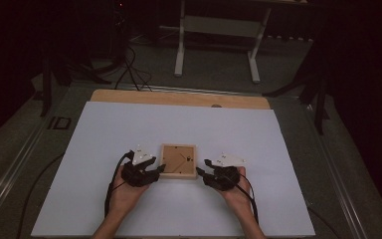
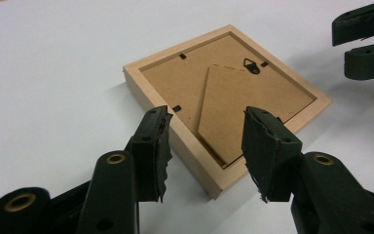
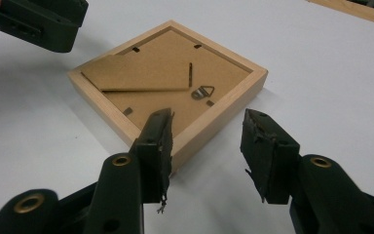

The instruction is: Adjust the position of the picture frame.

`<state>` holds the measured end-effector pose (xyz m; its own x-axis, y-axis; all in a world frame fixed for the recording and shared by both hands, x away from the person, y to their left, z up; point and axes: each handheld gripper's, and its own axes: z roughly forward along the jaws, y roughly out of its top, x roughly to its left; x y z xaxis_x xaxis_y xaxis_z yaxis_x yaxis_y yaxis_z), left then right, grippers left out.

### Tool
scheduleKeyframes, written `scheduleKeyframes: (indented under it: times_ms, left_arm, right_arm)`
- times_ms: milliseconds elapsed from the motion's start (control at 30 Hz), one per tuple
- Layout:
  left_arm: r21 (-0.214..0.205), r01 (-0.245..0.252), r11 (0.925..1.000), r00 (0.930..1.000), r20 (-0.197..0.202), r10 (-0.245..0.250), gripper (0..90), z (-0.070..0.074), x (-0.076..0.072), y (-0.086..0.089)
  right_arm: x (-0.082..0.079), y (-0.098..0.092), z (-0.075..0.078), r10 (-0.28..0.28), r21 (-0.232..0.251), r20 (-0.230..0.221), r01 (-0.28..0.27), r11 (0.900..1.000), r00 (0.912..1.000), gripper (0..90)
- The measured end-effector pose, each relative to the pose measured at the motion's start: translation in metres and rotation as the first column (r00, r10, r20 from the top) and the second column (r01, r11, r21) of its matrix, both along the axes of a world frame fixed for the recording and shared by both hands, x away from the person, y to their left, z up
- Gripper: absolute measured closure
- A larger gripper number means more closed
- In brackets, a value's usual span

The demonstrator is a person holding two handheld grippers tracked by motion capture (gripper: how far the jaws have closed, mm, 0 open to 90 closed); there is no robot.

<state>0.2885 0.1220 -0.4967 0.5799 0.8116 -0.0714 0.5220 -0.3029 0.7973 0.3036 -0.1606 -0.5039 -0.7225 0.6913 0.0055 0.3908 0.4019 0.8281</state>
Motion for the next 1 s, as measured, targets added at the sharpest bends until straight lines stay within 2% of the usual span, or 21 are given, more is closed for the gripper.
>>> scheduleKeyframes:
  times_ms: [333, 433, 600, 733, 1000]
  left_arm:
    - [0.003, 0.015, 0.9999, 0.9999, 0.003, -0.015, 52.7, 0.001, 0.000, -0.004]
    - [0.004, 0.032, 0.9995, 0.9994, 0.015, -0.032, 52.7, 0.002, 0.001, -0.007]
    - [0.007, 0.054, 0.9985, 0.9985, 0.012, -0.054, 52.3, 0.001, 0.004, -0.015]
    - [0.021, 0.079, 0.9966, 0.9968, 0.007, -0.079, 52.0, 0.000, 0.004, -0.019]
    - [0.033, 0.094, 0.9951, 0.9955, 0.009, -0.094, 52.0, 0.001, 0.006, -0.022]
  right_arm:
    - [-0.001, 0.001, 0.000, 0.007, 0.003, 0.005, -0.007, 1.0000, 1.0000, 54.4]
    - [-0.001, 0.000, 0.001, 0.005, 0.016, 0.006, -0.005, 0.9999, 1.0000, 54.4]
    - [-0.002, -0.003, 0.002, 0.001, 0.029, -0.002, -0.001, 0.9996, 1.0000, 54.5]
    - [-0.002, -0.001, 0.000, 0.004, 0.020, -0.005, -0.004, 0.9998, 1.0000, 54.5]
    - [-0.005, 0.003, -0.002, 0.019, 0.013, 0.000, -0.019, 0.9997, 0.9998, 54.6]
